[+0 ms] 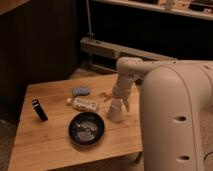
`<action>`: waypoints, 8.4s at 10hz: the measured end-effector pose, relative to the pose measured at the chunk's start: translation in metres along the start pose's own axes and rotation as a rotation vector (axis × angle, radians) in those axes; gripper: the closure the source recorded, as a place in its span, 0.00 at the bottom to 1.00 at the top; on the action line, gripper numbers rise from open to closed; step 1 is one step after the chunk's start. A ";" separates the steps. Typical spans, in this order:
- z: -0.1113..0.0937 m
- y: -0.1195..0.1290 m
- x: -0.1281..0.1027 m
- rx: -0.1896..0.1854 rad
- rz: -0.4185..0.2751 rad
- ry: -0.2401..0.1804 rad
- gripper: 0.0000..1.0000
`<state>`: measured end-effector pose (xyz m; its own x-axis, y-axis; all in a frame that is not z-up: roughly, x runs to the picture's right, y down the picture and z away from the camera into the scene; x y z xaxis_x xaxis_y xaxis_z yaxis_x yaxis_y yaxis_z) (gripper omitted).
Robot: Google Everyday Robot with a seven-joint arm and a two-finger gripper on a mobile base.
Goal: Place the ceramic cup over the eraser
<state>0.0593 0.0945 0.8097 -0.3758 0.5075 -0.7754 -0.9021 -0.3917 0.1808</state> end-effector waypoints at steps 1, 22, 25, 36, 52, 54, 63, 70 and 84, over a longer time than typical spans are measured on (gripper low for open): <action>0.002 0.001 0.008 0.001 -0.003 0.007 0.20; 0.006 -0.007 0.012 0.014 -0.036 -0.003 0.20; 0.005 -0.008 0.011 0.022 -0.043 0.001 0.20; 0.007 -0.013 -0.018 0.000 0.017 -0.042 0.20; 0.000 0.000 -0.019 0.000 -0.021 -0.009 1.00; -0.005 0.000 -0.021 -0.006 -0.019 -0.011 1.00; -0.119 0.077 0.001 0.000 -0.224 -0.166 1.00; -0.138 0.121 0.041 0.014 -0.384 -0.241 1.00; -0.183 0.242 0.224 0.040 -0.884 -0.257 1.00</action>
<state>-0.2044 -0.0263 0.5689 0.4227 0.7661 -0.4841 -0.8882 0.2441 -0.3893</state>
